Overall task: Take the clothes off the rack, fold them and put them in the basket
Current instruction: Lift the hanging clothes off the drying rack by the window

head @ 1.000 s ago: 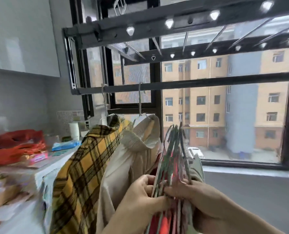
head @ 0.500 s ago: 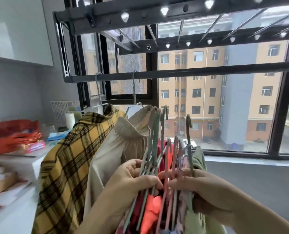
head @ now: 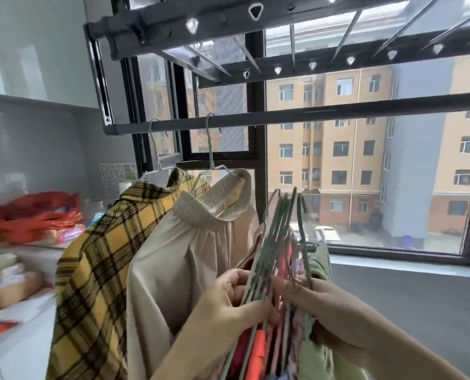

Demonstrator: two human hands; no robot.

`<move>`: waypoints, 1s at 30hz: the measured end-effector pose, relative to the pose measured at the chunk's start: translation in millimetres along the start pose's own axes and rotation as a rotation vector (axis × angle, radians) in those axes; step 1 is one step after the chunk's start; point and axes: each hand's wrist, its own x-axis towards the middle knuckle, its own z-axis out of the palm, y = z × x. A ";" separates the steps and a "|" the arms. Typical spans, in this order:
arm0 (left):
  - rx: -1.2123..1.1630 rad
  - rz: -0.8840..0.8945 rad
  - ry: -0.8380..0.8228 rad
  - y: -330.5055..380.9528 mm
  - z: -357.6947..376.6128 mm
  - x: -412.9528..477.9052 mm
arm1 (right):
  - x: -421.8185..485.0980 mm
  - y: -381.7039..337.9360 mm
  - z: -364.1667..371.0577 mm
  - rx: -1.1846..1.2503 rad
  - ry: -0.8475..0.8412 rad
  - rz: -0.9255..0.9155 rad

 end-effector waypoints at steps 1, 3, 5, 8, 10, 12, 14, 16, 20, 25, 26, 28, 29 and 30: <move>-0.021 -0.034 -0.017 -2.3 0.0 1.7 | 0.2 0.8 -1.1 -0.012 0.024 -0.012; -0.036 -0.064 -0.017 -6.3 1.9 4.7 | 2.3 2.6 -0.6 -0.092 0.042 -0.030; -0.008 -0.048 0.017 -10.1 4.5 6.1 | 4.9 5.0 -1.3 -0.136 0.038 -0.033; -0.019 -0.039 0.036 -12.1 5.5 6.7 | 5.7 6.9 -3.3 -0.132 0.042 -0.031; -0.050 -0.044 0.028 -12.7 4.1 7.7 | 4.2 7.6 -0.3 -0.125 0.079 -0.070; -0.077 -0.036 0.037 -14.2 2.9 8.1 | 7.3 10.7 0.1 -0.112 0.119 -0.125; -0.072 -0.034 0.043 -15.9 1.4 8.2 | 7.3 11.5 -1.1 -0.137 0.147 -0.179; -0.031 -0.032 0.034 -16.3 0.9 7.2 | 5.0 10.0 -4.5 -0.071 0.118 -0.197; 0.108 -0.010 -0.046 -10.2 0.0 5.7 | 1.3 2.7 -1.4 0.048 -0.034 -0.195; 0.310 0.043 -0.090 -10.3 2.9 9.3 | 10.3 -2.1 -5.7 0.225 -0.059 -0.095; 0.329 0.048 -0.084 -12.8 4.5 9.1 | 10.5 -3.5 -6.7 0.231 -0.061 -0.084; 0.363 0.057 -0.083 -16.9 4.8 12.3 | 11.8 -4.0 -7.8 0.225 -0.057 -0.065; 0.396 0.044 -0.103 -18.3 3.9 14.0 | 12.5 -3.1 -8.5 0.231 -0.040 -0.057; 0.436 0.018 -0.129 -18.8 2.8 16.4 | 12.4 -3.5 -8.5 0.234 -0.029 -0.054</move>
